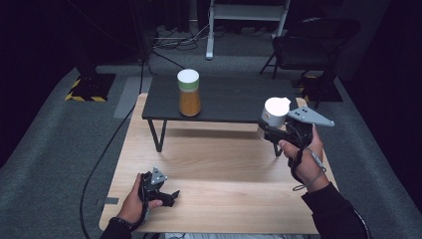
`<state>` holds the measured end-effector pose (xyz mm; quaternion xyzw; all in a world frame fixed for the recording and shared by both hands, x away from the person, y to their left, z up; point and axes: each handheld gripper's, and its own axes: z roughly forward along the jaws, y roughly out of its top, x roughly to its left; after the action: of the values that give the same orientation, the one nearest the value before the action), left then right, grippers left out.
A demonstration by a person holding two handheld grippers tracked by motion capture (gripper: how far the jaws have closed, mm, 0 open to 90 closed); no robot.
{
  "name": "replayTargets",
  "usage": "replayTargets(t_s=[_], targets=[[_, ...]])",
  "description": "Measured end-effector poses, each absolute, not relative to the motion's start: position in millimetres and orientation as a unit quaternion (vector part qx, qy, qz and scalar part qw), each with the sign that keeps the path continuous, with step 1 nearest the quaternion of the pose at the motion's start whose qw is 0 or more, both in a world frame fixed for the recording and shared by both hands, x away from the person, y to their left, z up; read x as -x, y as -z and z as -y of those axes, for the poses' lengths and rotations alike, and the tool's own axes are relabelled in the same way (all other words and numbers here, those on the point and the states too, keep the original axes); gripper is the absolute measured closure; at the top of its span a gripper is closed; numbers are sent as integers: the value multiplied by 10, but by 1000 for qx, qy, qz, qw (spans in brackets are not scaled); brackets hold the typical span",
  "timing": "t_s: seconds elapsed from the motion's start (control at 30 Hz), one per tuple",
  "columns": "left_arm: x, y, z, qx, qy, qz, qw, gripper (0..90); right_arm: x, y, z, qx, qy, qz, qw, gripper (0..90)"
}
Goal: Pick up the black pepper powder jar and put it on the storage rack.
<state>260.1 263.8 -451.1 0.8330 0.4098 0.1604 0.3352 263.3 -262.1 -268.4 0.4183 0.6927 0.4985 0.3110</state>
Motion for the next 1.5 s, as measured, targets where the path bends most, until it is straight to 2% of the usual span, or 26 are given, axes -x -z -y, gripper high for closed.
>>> replayTargets(t_s=[0.37,0.77,1.5], targets=[[-2601,4511,-2638,-833,-160,-410,335,4,-2818,2506,2515,-417,-503,-680,332,297],[-2601,4511,-2638,-833,-160,-410,335,4,-3075,2494,2316,-424,-504,-669,345,297],[-2598,4506,-2637,-833,-157,-411,335,4,-3352,2756,2123,-454,-502,-654,339,298]])
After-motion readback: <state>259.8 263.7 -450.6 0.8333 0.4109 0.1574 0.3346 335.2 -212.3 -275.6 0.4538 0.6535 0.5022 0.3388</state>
